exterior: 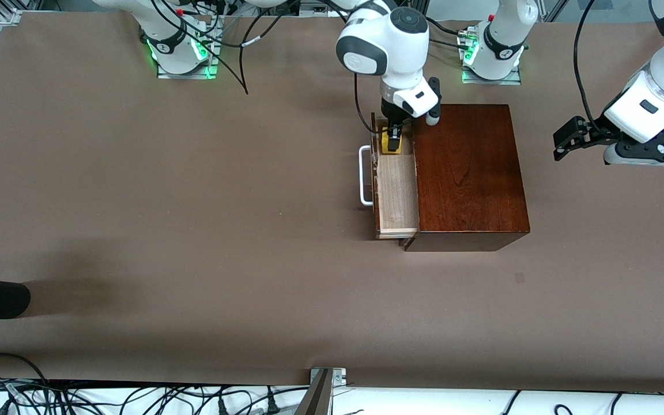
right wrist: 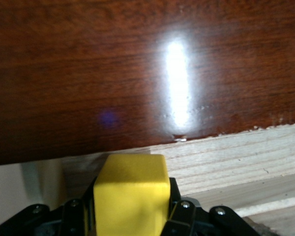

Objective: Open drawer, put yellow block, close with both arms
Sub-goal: 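Carry the yellow cube into the drawer with the right gripper, then open the right gripper to release the cube in the drawer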

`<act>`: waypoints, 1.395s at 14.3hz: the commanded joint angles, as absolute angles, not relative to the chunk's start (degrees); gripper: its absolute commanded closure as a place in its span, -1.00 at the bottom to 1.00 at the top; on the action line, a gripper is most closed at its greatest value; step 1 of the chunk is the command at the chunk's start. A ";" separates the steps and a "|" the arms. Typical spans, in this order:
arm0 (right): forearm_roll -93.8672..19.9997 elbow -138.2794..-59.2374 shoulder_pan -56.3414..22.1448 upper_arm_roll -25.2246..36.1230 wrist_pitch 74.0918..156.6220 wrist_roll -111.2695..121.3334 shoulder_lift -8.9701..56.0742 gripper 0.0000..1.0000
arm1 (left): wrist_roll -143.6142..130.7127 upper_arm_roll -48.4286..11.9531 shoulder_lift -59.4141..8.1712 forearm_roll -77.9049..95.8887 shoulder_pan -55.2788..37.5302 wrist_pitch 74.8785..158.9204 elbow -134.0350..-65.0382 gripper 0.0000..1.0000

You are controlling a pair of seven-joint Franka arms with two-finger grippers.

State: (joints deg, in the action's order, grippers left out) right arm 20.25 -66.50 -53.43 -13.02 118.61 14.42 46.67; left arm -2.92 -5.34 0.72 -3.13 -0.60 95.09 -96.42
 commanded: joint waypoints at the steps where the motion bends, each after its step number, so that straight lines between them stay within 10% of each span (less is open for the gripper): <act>1: 21.27 -64.16 -53.79 -12.57 118.13 16.61 47.72 1.00 | -2.72 -5.27 0.97 -2.11 -0.62 94.57 -95.80 -1.00; 14: 23.03 -64.16 -53.88 -10.64 121.73 18.54 49.75 0.95 | -2.11 -5.27 0.97 -2.20 -0.62 94.57 -95.80 -1.00; 15: 23.03 -64.16 -53.79 -10.63 121.64 18.63 49.66 0.35 | -2.11 -5.27 0.97 -2.11 -0.62 94.57 -95.80 -1.00; 16: 23.03 -64.16 -53.70 -10.63 121.64 18.55 49.66 -0.99 | -2.11 -5.27 0.88 -2.11 -0.53 94.57 -95.71 -1.00; 20: 22.24 -63.99 -53.35 -10.63 119.55 18.11 48.26 -1.00 | -2.11 -5.19 0.97 -2.11 -0.53 94.57 -95.80 -1.00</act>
State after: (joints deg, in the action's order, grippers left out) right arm 22.14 -66.08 -53.36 -10.54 121.39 17.86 48.15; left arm -2.90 -5.33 0.72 -3.13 -0.60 95.09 -96.42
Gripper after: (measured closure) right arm 0.097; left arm 0.000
